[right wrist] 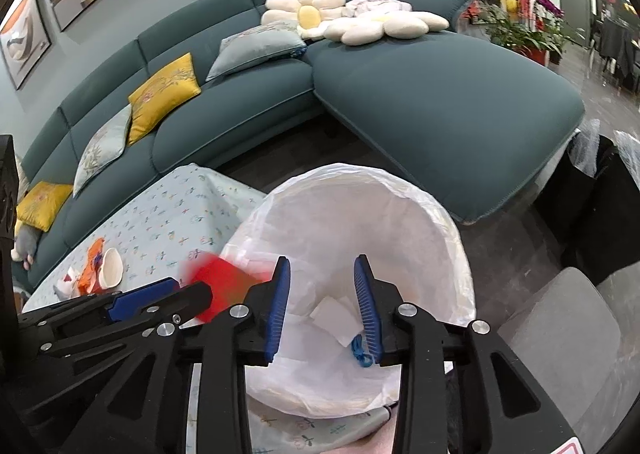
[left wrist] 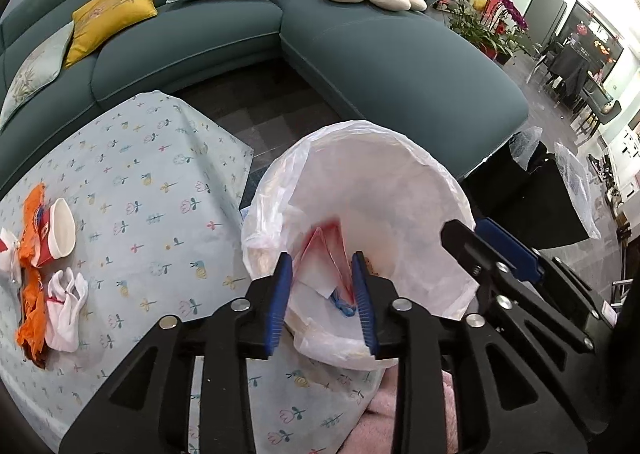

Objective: Collect trash
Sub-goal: 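Carry the box and tie over the bin and open both tools, then move both open tools back over the pile of trash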

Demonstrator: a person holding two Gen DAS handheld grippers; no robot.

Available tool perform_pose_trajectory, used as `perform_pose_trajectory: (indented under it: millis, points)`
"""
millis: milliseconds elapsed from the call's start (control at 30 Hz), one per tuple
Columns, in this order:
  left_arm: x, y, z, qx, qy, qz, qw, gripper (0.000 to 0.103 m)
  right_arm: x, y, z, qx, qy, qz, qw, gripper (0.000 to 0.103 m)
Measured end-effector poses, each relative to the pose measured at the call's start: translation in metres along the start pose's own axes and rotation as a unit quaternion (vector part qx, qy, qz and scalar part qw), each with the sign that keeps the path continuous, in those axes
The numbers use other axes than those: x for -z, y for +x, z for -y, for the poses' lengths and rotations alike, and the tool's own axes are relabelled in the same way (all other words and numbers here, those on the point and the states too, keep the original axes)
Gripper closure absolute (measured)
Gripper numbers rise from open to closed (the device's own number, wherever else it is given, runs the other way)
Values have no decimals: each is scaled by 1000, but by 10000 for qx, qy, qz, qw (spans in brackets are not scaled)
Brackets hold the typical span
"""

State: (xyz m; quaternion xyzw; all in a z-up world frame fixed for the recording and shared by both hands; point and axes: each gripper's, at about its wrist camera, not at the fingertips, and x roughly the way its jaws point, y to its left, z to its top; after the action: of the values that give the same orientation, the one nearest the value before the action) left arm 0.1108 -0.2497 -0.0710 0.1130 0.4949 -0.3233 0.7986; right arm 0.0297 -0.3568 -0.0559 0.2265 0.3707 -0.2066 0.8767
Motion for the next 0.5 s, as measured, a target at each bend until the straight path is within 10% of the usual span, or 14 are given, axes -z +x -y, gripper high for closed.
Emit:
perform_pose_trajectory:
  millis: [500]
  points:
    - [17,-12,-30,-139,-378,-5,9992,58,7,-11,-11,-34,-26,4,10000,62]
